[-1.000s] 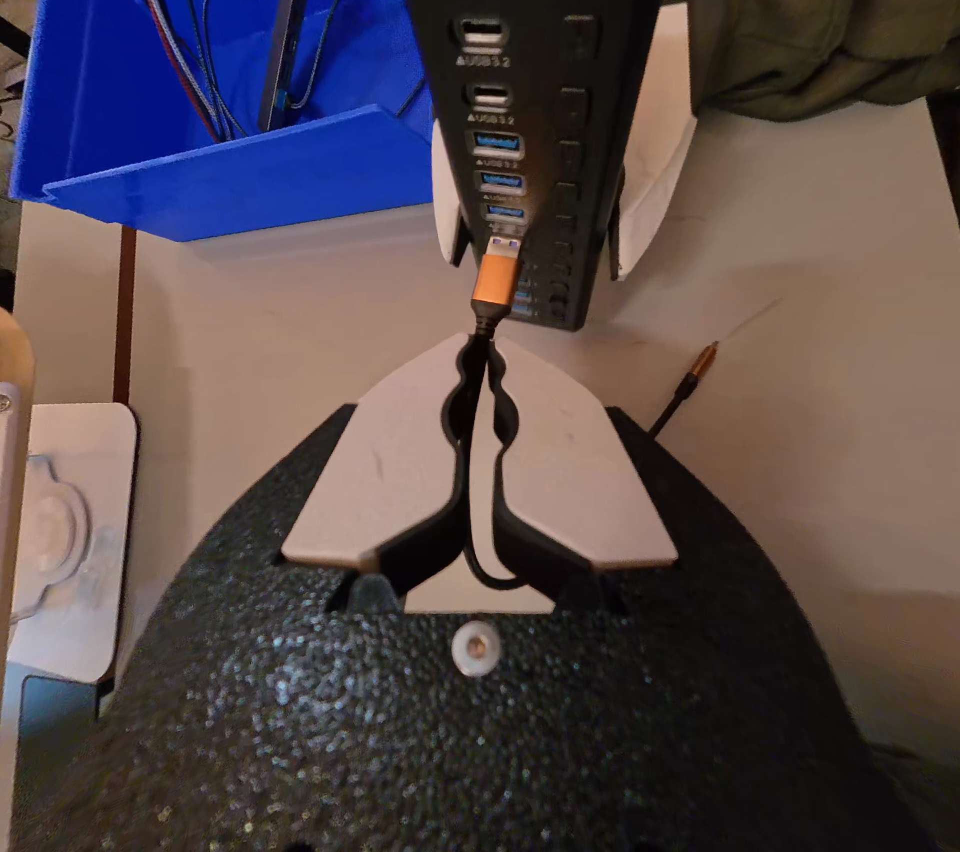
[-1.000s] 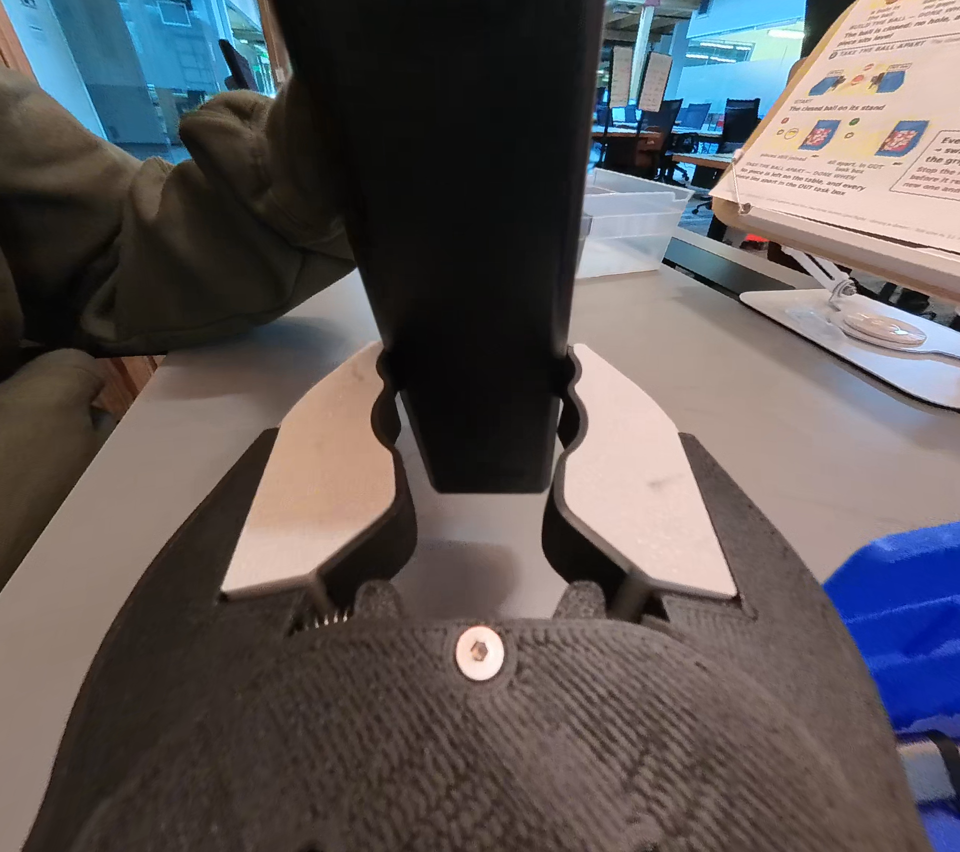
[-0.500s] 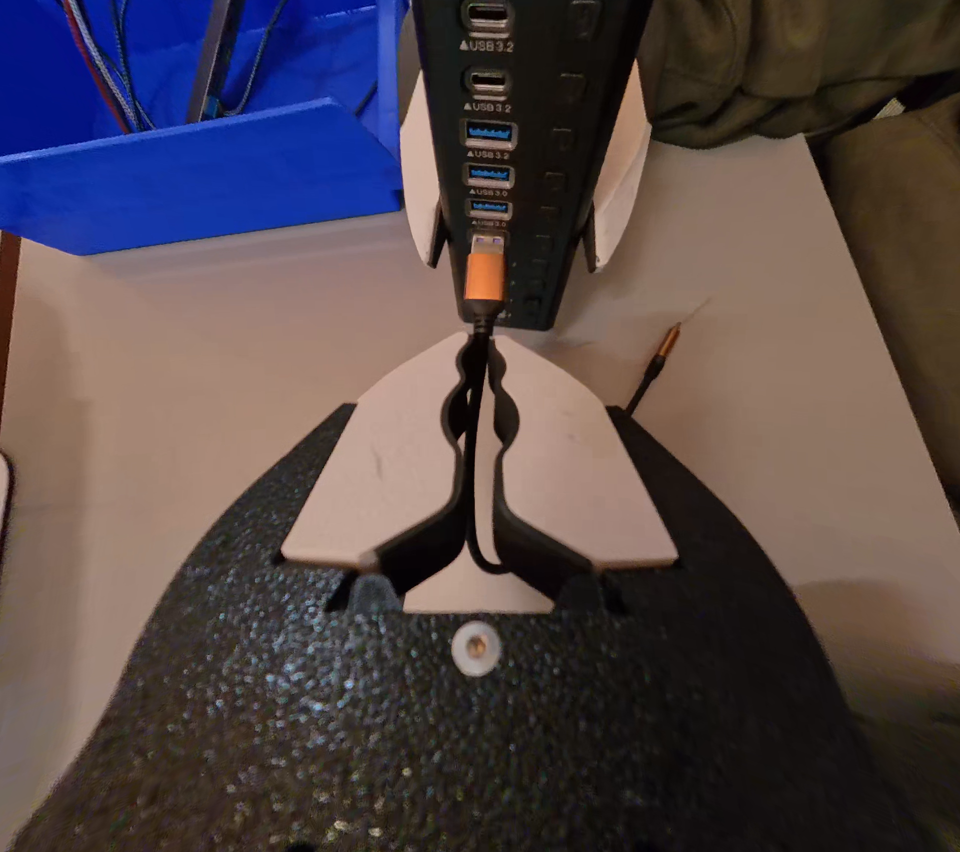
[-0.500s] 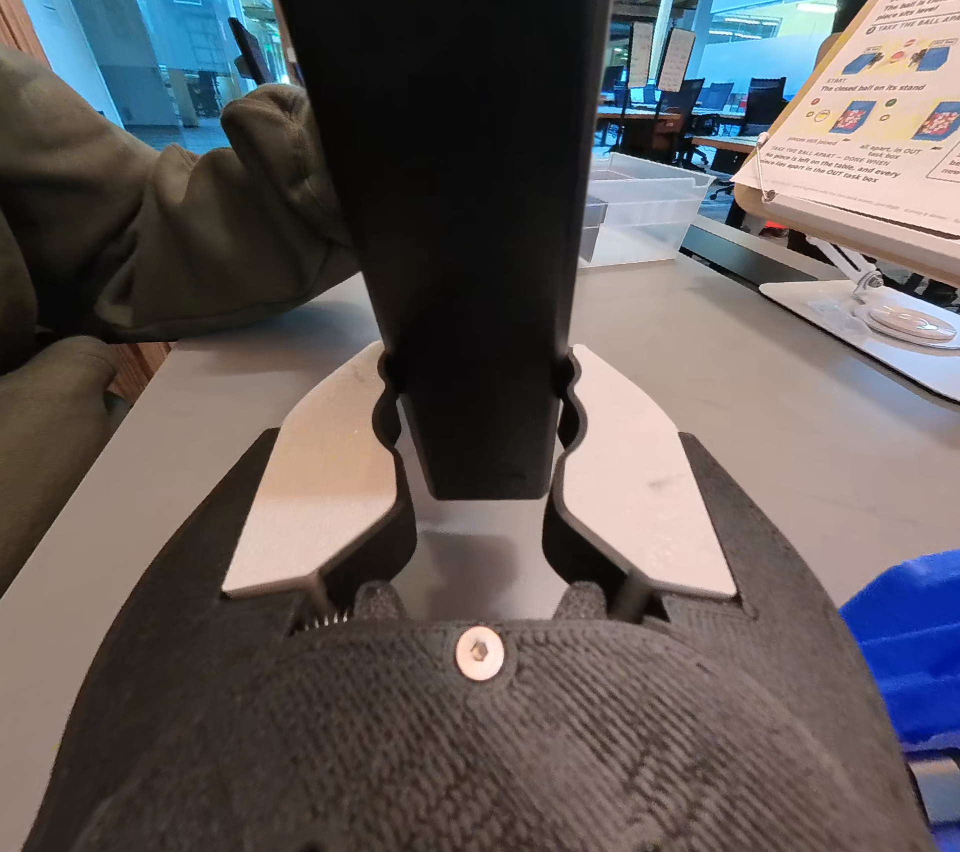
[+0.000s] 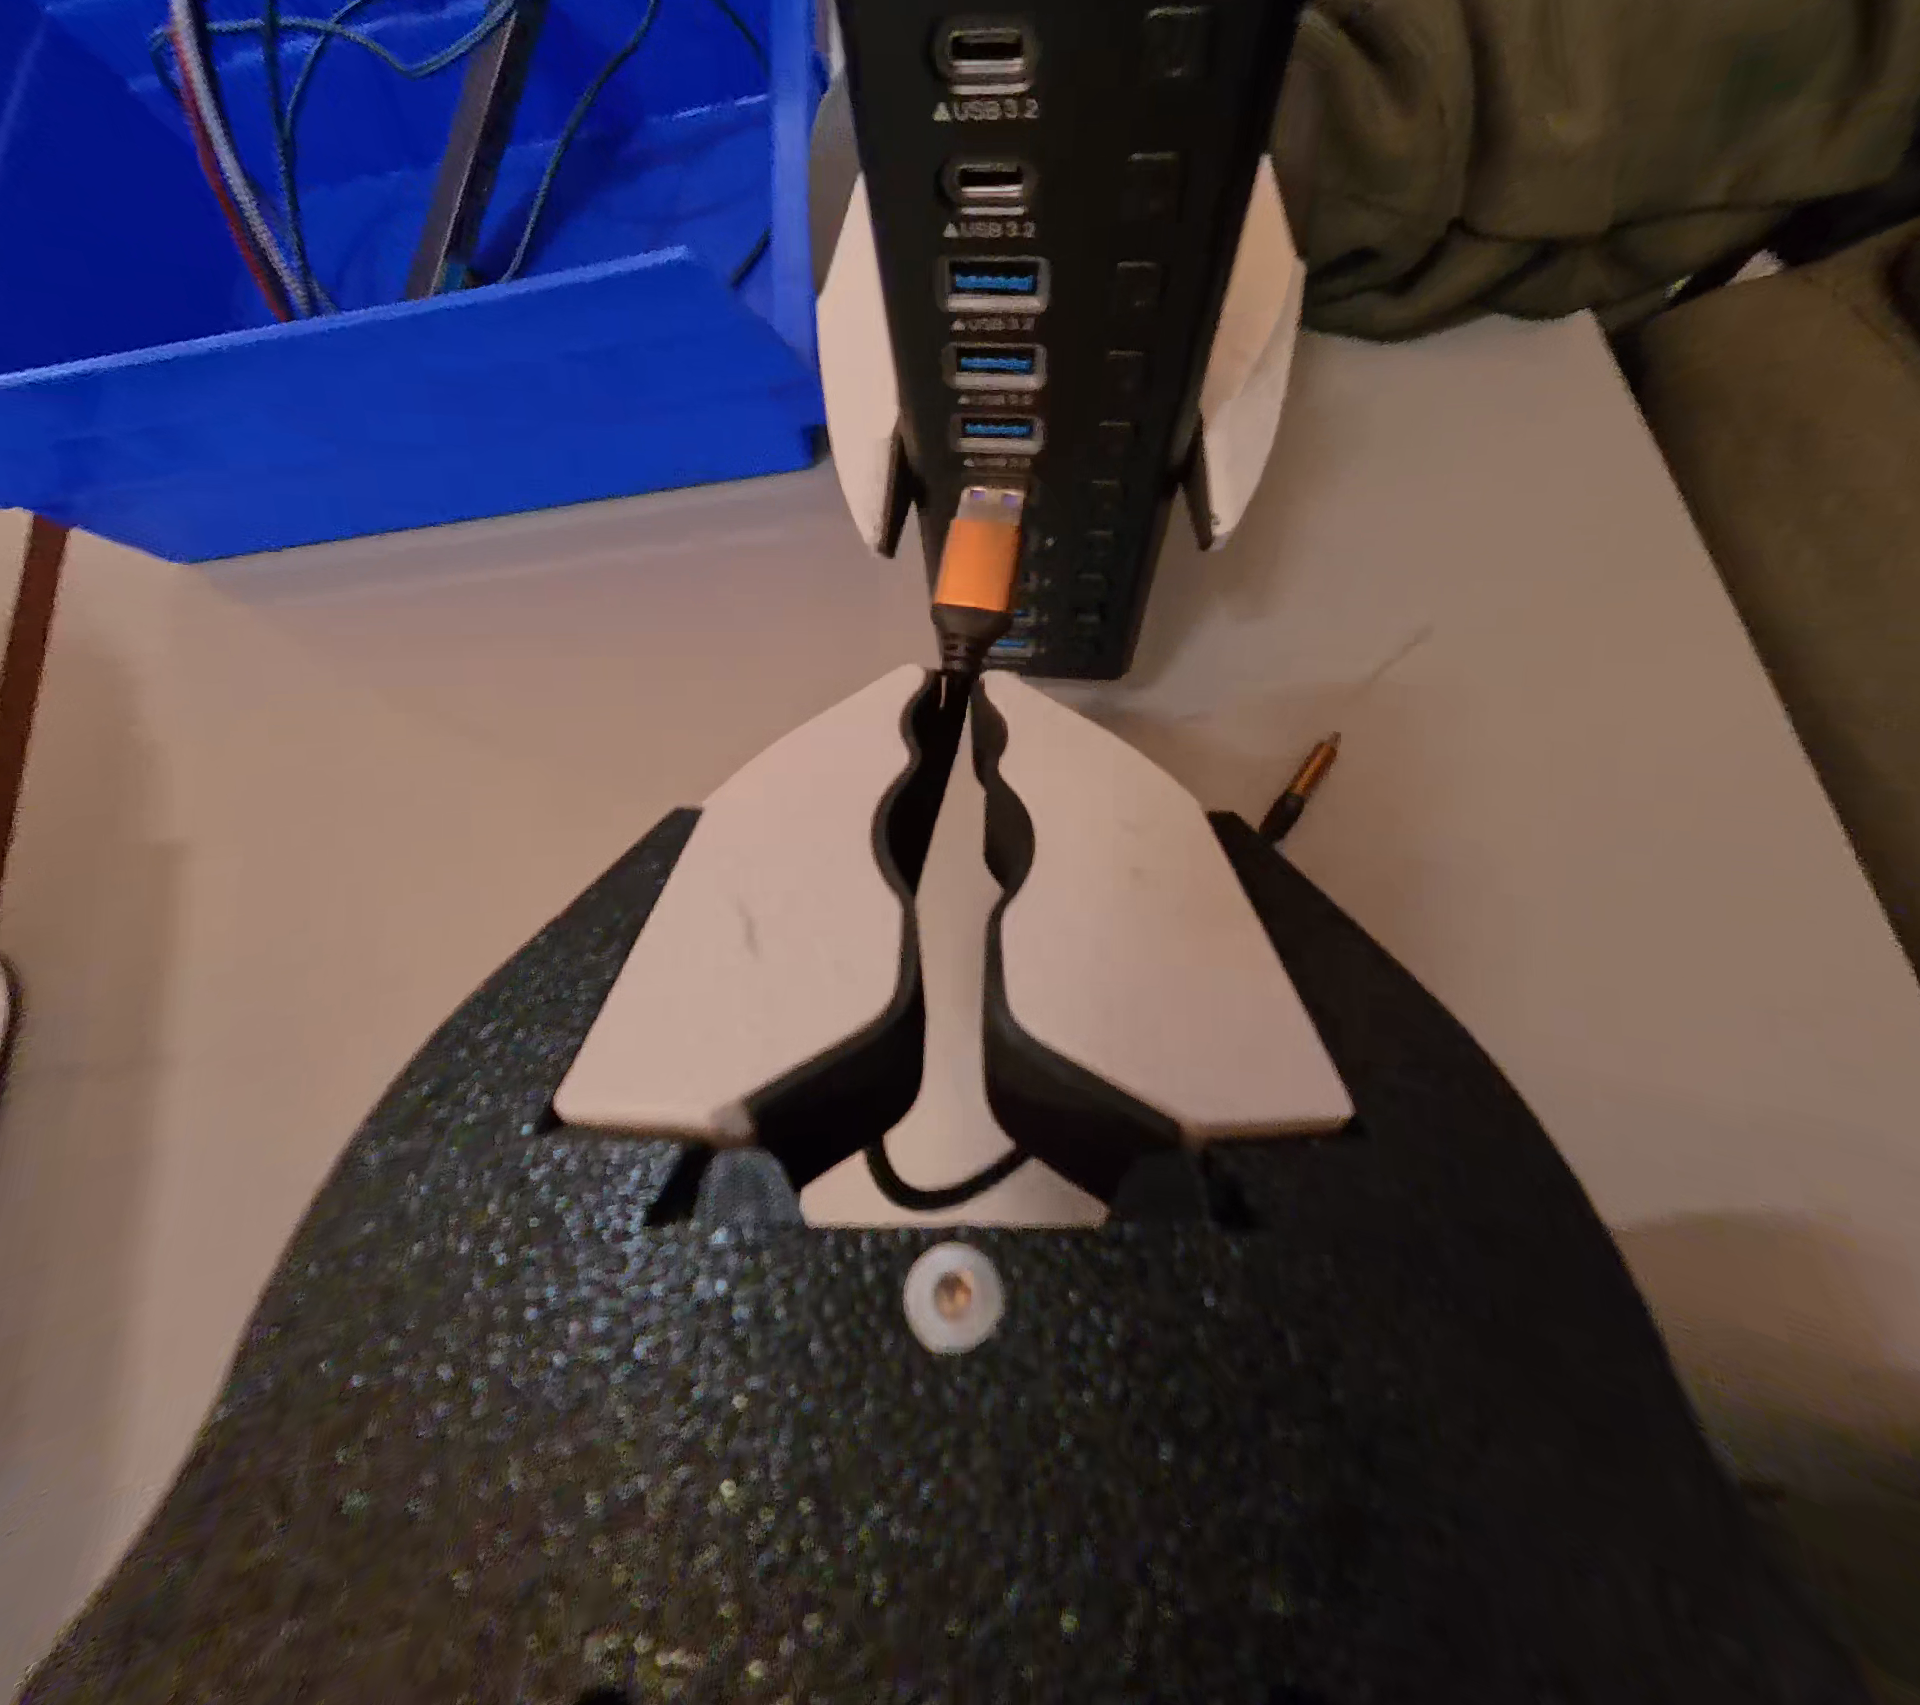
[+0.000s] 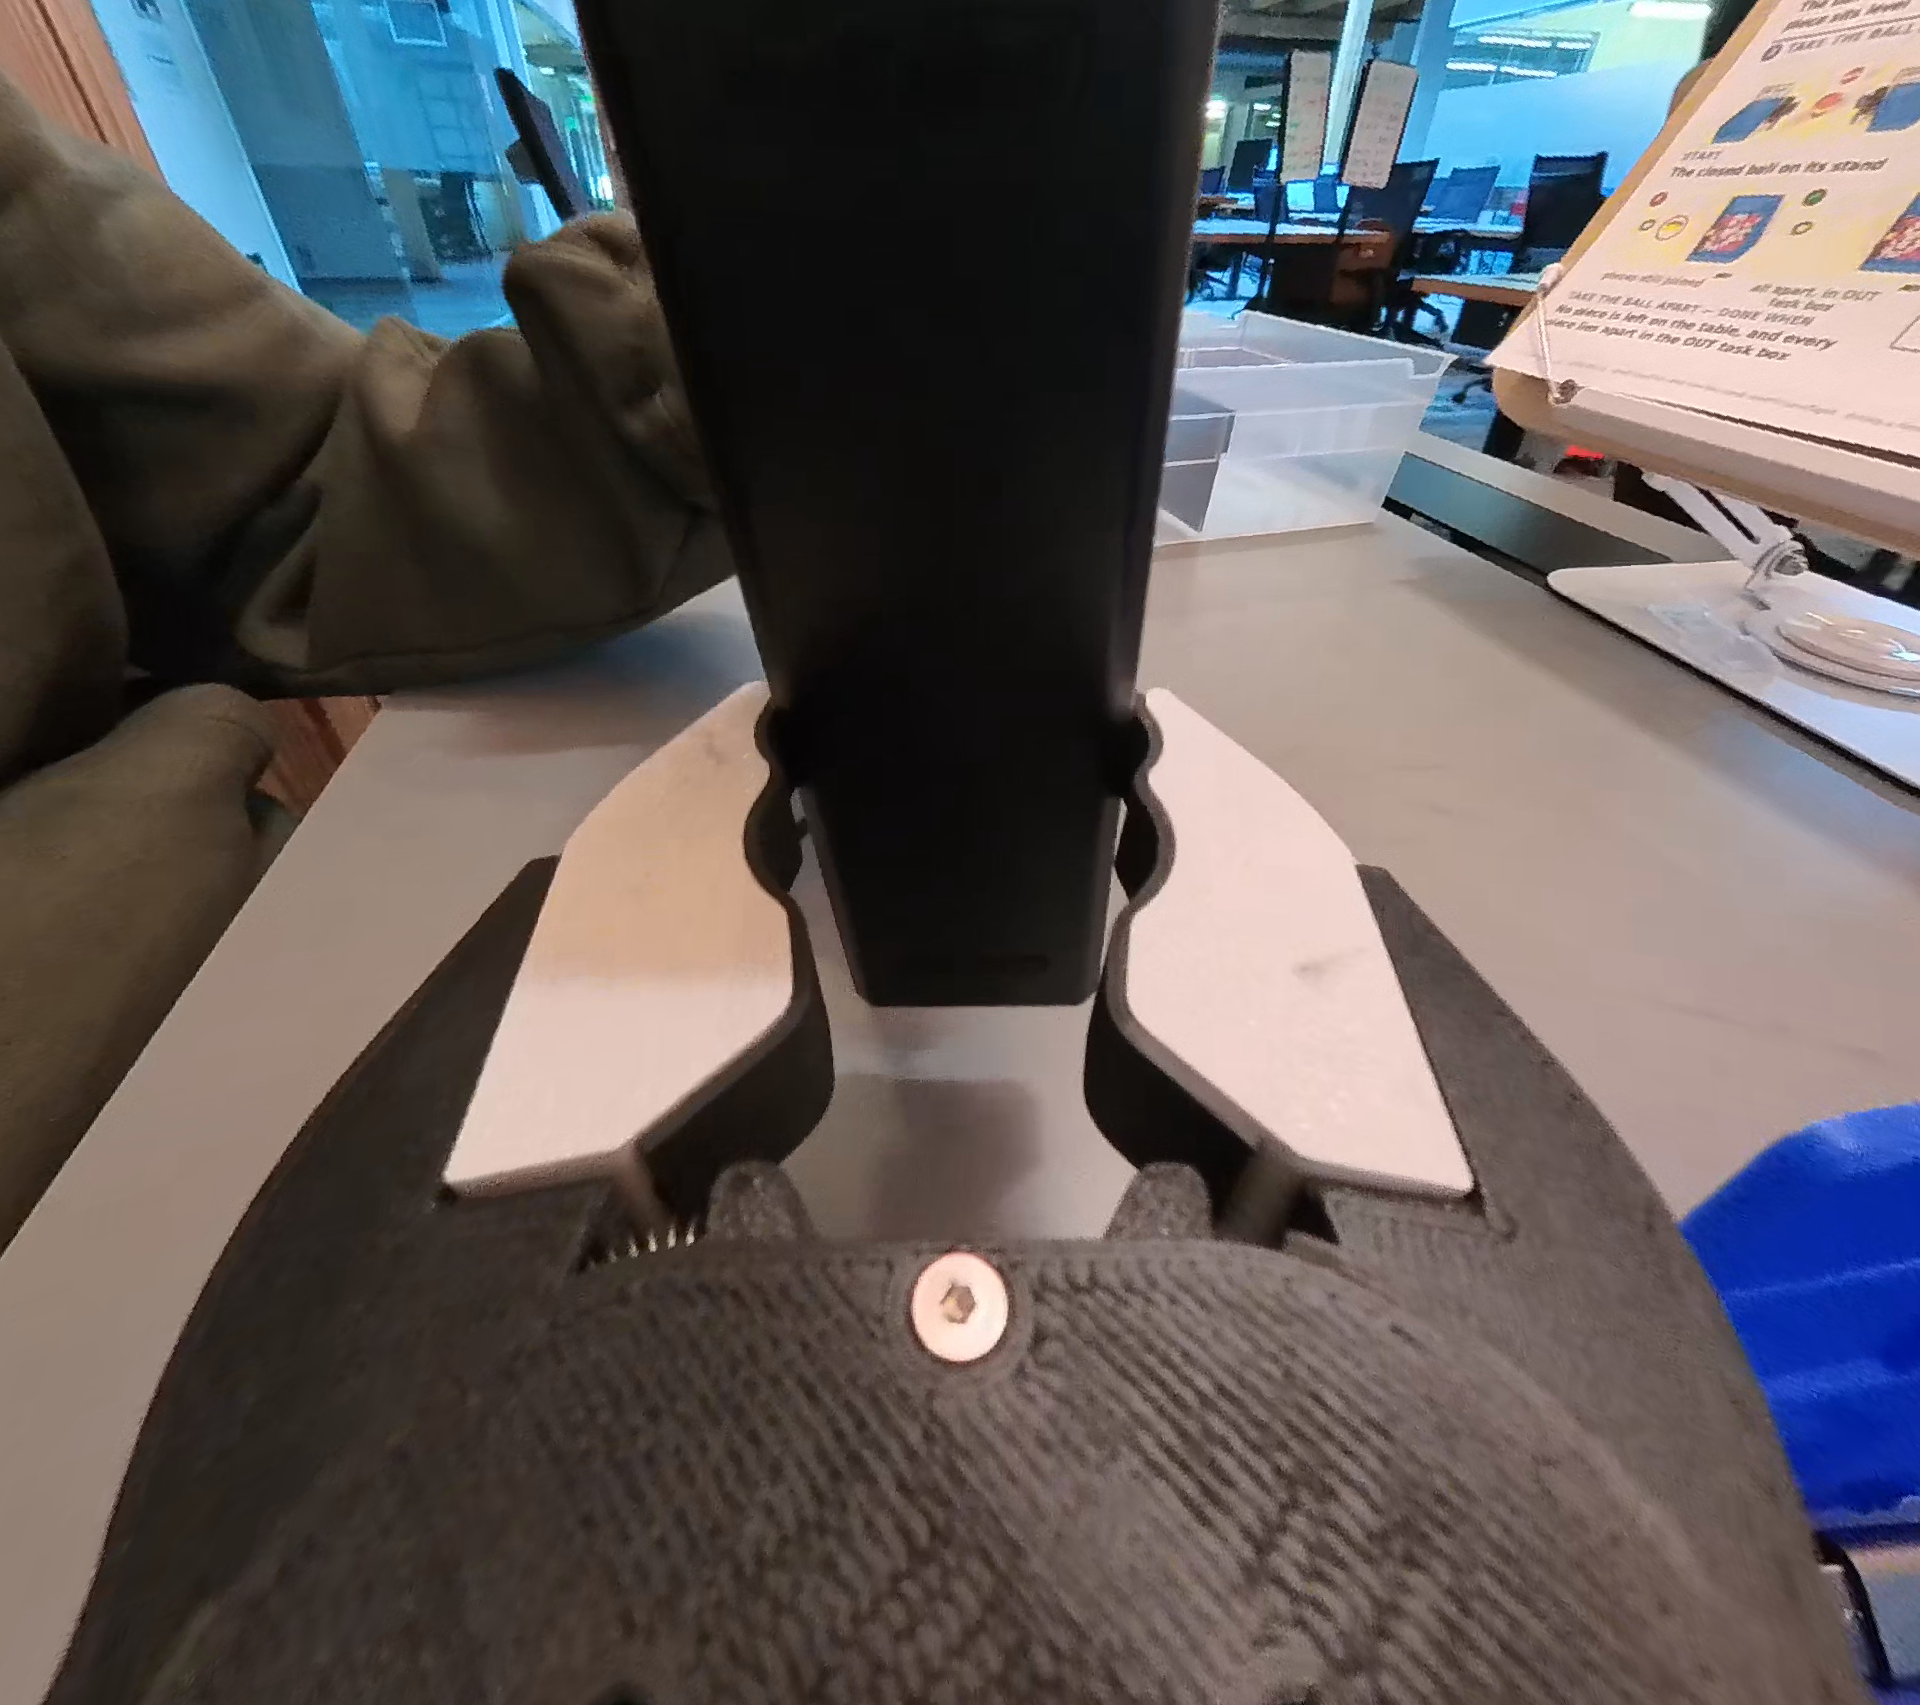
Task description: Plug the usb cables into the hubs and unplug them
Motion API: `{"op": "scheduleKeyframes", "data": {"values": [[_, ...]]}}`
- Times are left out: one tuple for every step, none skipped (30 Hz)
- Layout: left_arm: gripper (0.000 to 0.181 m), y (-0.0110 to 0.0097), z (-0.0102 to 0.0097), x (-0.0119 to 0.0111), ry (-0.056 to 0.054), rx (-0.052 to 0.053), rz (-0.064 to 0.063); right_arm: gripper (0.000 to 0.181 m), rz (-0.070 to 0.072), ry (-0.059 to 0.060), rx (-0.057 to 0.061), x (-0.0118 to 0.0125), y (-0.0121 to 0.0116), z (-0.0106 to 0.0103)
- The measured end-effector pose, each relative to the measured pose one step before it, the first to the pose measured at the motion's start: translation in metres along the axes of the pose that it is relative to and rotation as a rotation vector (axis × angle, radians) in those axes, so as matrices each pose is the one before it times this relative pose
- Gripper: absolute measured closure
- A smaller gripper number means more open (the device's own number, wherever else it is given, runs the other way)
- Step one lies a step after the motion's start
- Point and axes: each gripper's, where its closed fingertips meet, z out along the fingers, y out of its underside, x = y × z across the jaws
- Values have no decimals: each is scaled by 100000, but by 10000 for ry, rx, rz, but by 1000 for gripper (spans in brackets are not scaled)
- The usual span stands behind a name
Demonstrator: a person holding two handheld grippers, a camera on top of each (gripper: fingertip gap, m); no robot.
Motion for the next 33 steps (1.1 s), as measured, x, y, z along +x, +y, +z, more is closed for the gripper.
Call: {"op": "scheduleKeyframes", "data": {"values": [[177, -175, 26, 189, 193, 197, -34, 121, 42, 75, 67, 139, -84, -76], [177, -117, 7, 33, 65, 149, -19, 121, 36, 0, 32, 29, -31, -30], [176, -44, 6, -5, 44, 106, -39, 121, 14, -34, 17, -24, -22, -21], [176, -19, 9, -20, 38, 83, -17, 121, -6, 30, 2, 30, -2, -5], [176, -4, -2, -48, 14, 82, 34, 121, 6, 10, -30, 17, 38, 29], [176, -40, -10, 32, 60, 100, 27, 121, 15, -16, 2, -9, -2, 3], [177, -122, -40, 8, 53, 144, -25, 121, 11, 35, 20, 56, -26, -24], [177, -181, -48, 33, 70, 177, -55, 121, 24, 13, 26, 36, -33, -27], [176, -247, -95, 52, 87, 229, -36, 121, 32, 6, 26, 41, -24, -34], [175, -252, -90, -11, 27, 236, -40, 121, 17, 15, 21, 38, -28, -17], [173, -123, -33, -41, 8, 134, -23, 121, 2, 7, -5, 11, 7, 6], [173, -56, 7, 77, 71, 87, 25, 121, -8, -9, -21, -19, 27, 11], [173, -15, 8, 74, 56, 62, 42, 121, -13, -14, -3, -28, -6, 5], [171, 87, 36, -49, -17, -2, 12, 121, -1, 5, 7, 3, -9, -4], [169, 93, 59, -27, 11, -7, -15, 121, 11, -10, 15, 0, -10, -18], [169, 37, 67, 59, 81, 63, -6, 121, 5, -17, 30, -12, -39, -27], [166, -81, 113, 63, 100, 167, -24, 121, 3, 1, 0, 2, -1, 10], [165, -157, 160, 189, 215, 221, -87, 121, -5, -11, -60, -17, 68, 55], [166, -137, 181, 177, 211, 183, -110, 121, -44, -37, -78, -84, 92, 76], [173, 115, 165, -418, -210, -28, -68, 121, -62, -9, -61, -80, 79, 53], [173, 159, 59, -152, -66, -106, 4, 121, 16, 84, -3, 120, -7, 0], [174, 11, -24, -37, -37, -25, 44, 121, 38, -39, 35, -13, -34, -31], [174, -123, -14, 38, -23, 37, 65, 121, 28, -2, 14, 27, -18, 2], [175, -229, 73, -137, -154, 51, 50, 121, -6, 10, -19, 9, 25, 21], [175, -50, 217, -395, -335, -92, 50, 121, -41, -43, -64, -86, 72, 51], [175, 48, 254, -190, -212, -151, 24, 121, -51, 0, -55, -51, 60, 68], [176, 92, 180, -40, -130, -148, 88, 121, -39, 23, -69, -11, 87, 51], [176, 101, 23, -39, -129, -113, 154, 121, -19, -21, -51, -45, 63, 50], [171, 121, -139, -84, -126, -119, 140, 121, -17, -3, -30, -21, 26, 43], [163, 98, -251, -12, -31, -120, 79, 121, -7, 9, 6, 3, -8, -1], [152, 62, -265, 223, 145, -77, 38, 121, 19, 0, 53, 27, -55, -52], [149, -3, -203, 254, 164, -8, -25, 121, 44, 18, 91, 63, -113, -90], [149, -1, -118, 219, 125, -6, -8, 121, 67, 21, 106, 90, -122, -116]]}}
